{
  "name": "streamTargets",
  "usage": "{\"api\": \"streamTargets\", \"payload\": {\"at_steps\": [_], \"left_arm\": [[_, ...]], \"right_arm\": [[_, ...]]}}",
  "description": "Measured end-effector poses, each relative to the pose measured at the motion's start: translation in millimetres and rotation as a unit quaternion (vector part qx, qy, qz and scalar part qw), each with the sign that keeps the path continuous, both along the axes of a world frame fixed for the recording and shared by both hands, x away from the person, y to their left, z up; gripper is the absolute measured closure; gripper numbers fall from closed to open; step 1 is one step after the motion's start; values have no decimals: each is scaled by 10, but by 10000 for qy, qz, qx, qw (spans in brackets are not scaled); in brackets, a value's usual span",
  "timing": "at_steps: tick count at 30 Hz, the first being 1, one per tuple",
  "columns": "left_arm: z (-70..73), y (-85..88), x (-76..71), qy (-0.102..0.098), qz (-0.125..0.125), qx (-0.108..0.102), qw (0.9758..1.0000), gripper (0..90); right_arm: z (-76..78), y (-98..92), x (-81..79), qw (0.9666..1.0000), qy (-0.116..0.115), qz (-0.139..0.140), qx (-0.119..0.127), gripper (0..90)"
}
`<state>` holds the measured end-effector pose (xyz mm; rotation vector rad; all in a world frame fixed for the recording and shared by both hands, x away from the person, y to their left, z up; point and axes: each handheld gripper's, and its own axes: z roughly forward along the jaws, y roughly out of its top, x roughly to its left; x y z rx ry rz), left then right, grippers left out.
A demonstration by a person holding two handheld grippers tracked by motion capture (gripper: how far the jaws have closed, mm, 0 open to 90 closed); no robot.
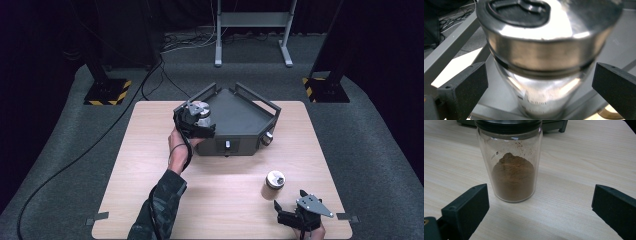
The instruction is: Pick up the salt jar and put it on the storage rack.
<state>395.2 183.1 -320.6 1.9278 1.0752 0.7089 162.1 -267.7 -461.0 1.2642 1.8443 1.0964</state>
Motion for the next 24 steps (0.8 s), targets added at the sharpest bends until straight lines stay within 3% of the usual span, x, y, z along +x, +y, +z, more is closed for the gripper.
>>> {"api": "streamTargets", "payload": {"at_steps": [8,13,21,24], "left_arm": [[-13,68,-219,-85,-92,114,9999,0],[-91,171,-380,-107,-71,60,9999,0],[-414,308,-691,-34,46,2,10000,0],[-562,353,-798,43,97,101,9999,0]], "right_arm": [[1,11,-3,10000,-3,-17,-19,2],[4,19,-1,10000,6,-25,-36,2],[6,30,-1,10000,9,-43,-56,2],[5,37,-4,10000,2,-53,-70,3]]}}
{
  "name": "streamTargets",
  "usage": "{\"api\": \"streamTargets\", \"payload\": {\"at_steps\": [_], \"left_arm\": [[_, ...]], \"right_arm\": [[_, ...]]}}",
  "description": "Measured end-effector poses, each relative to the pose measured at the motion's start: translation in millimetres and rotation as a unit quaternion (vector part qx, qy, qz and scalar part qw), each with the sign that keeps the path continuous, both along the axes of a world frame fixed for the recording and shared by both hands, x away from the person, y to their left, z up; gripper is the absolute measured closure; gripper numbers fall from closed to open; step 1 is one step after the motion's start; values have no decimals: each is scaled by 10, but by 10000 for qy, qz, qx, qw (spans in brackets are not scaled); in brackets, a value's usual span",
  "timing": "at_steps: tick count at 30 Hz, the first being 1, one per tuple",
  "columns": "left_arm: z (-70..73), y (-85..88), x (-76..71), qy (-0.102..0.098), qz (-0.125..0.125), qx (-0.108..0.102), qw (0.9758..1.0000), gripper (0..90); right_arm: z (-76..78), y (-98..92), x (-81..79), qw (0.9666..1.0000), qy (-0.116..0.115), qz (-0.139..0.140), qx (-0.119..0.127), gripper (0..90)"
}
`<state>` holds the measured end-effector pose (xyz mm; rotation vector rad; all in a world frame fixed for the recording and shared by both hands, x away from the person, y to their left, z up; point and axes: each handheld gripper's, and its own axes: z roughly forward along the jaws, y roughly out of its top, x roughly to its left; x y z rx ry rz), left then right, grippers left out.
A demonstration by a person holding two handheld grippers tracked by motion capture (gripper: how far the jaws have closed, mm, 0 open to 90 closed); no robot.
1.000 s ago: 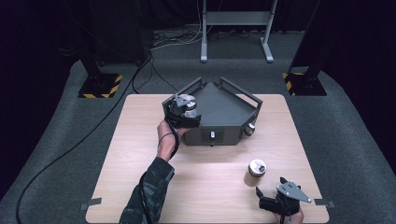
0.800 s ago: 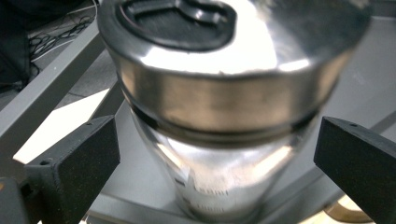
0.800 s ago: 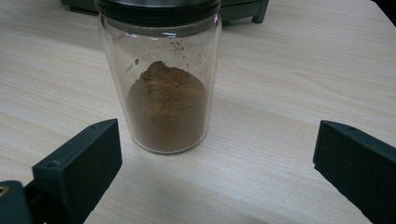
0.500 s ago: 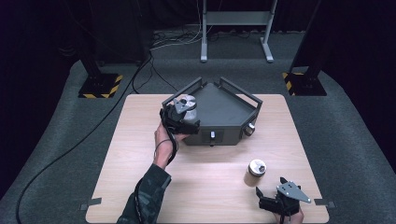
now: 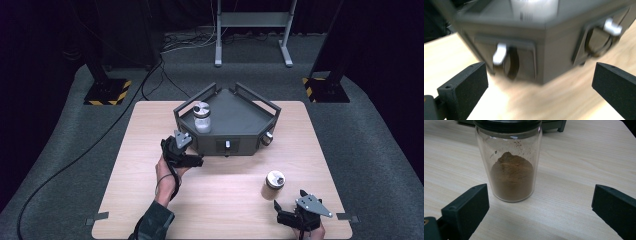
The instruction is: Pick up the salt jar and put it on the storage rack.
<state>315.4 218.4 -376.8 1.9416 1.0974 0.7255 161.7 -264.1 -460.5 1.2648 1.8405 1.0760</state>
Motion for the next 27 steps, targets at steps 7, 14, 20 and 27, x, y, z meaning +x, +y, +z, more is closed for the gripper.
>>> {"api": "streamTargets", "payload": {"at_steps": [7,14,20,27], "left_arm": [[-326,220,-241,428,70,-50,9990,1],[-577,336,-412,769,202,-78,9968,1],[-630,442,-483,884,340,-59,9955,0],[-612,403,-499,980,373,74,9945,0]], "right_arm": [[0,1,0,10000,2,-8,1,2],[13,17,14,10000,42,-1,-53,2],[11,10,15,10000,42,-8,-28,2],[20,36,20,9999,69,-50,-76,3]]}}
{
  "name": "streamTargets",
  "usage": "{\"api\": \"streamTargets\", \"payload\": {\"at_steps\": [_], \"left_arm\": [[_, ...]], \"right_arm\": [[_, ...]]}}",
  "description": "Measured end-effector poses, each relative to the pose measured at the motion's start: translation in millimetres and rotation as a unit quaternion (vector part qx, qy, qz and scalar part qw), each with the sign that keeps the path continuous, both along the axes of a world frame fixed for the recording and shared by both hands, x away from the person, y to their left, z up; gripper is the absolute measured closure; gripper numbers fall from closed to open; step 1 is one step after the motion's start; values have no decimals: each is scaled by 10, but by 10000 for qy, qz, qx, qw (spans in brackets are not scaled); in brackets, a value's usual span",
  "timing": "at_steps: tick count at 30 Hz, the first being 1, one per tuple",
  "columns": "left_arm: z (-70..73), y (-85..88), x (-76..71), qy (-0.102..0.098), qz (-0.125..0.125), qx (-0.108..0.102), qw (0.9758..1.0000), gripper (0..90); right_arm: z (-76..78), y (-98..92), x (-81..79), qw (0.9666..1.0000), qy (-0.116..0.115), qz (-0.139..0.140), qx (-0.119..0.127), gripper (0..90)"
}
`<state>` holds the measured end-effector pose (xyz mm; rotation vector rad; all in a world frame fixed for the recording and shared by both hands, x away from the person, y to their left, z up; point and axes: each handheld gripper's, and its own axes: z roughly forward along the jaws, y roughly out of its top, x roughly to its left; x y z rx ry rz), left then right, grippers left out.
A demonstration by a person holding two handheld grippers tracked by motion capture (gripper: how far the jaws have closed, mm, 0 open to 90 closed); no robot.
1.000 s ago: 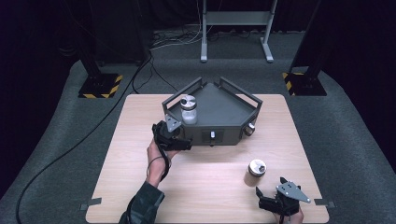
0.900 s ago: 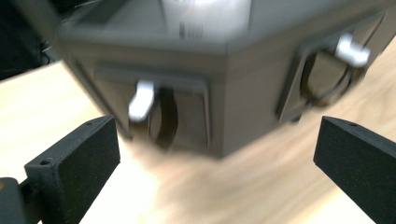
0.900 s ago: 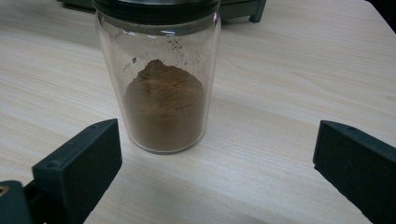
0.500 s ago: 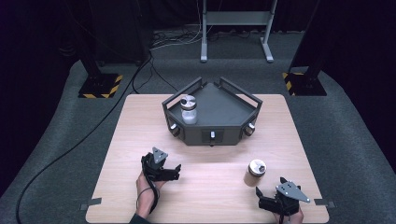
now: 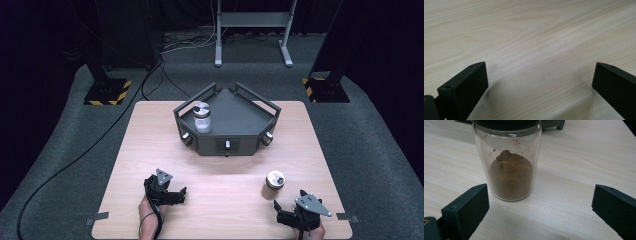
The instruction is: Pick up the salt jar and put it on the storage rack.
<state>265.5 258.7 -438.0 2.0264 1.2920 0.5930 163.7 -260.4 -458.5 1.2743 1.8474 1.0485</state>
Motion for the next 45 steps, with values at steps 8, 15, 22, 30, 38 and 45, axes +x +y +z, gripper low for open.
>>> {"api": "streamTargets", "payload": {"at_steps": [8,15,22,30,38,45], "left_arm": [[-2,24,-14,34,110,-55,9999,2],[-8,-4,-38,-25,151,1,9999,2],[-7,-19,-39,-30,189,12,9998,2],[-10,-33,-52,-64,196,45,9998,3],[-13,-50,-62,-84,230,56,9997,3],[-13,-63,-72,-109,230,96,9996,4]], "right_arm": [[-24,-38,-26,9998,-64,-64,160,4],[-44,-87,-37,9996,-115,-15,270,4],[-49,-68,-46,9996,-146,-47,245,2],[-104,-43,-91,9989,-366,-119,280,0],[-102,-12,-95,9990,-376,-154,208,0],[-84,34,-81,9992,-331,-192,92,0]]}}
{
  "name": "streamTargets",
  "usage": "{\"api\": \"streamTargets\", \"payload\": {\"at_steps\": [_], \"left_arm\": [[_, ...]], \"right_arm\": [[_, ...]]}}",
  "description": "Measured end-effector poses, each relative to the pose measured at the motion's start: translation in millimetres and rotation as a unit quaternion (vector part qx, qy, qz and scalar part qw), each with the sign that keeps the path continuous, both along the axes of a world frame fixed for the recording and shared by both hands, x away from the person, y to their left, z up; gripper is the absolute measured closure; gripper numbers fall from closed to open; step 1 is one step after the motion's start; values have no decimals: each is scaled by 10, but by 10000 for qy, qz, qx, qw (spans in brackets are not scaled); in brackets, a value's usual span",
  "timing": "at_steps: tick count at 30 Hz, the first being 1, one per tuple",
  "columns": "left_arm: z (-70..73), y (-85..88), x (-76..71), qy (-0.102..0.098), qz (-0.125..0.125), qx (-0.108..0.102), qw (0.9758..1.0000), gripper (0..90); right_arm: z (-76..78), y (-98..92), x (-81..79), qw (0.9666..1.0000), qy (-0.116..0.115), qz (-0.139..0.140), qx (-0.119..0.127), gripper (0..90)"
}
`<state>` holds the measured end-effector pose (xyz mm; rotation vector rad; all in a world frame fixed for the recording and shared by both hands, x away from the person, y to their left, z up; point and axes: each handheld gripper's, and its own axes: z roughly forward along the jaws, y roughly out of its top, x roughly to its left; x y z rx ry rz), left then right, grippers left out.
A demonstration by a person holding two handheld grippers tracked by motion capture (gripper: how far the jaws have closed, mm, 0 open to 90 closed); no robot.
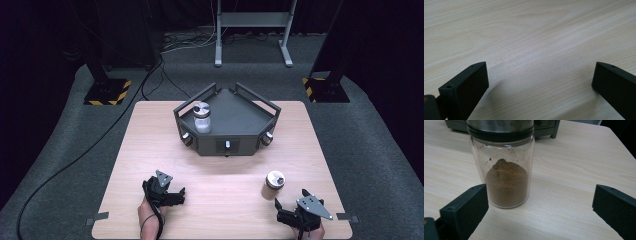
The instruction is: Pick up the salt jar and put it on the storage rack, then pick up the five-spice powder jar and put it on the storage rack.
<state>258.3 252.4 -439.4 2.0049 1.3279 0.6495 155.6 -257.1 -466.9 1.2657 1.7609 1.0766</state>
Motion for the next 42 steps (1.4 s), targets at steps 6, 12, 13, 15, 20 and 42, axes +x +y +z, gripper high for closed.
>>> {"api": "streamTargets", "payload": {"at_steps": [6,12,13,15,20,42], "left_arm": [[-4,-19,-17,-43,7,47,10000,4],[-3,-16,-13,-33,7,37,10000,4],[-3,-12,-10,-25,6,25,10000,4],[-1,-7,-5,-12,5,14,10000,4],[-1,-8,-6,-15,6,15,10000,4],[-14,-60,-48,-131,23,138,9998,4]], "right_arm": [[-3,18,-6,10000,-17,-39,-29,0],[-3,20,-7,10000,-17,-53,-22,0],[-2,21,-6,10000,-11,-60,-23,0],[-2,27,-8,10000,-14,-81,-24,0],[2,38,-3,9999,3,-103,-41,0],[71,22,86,9995,294,-127,29,0]]}}
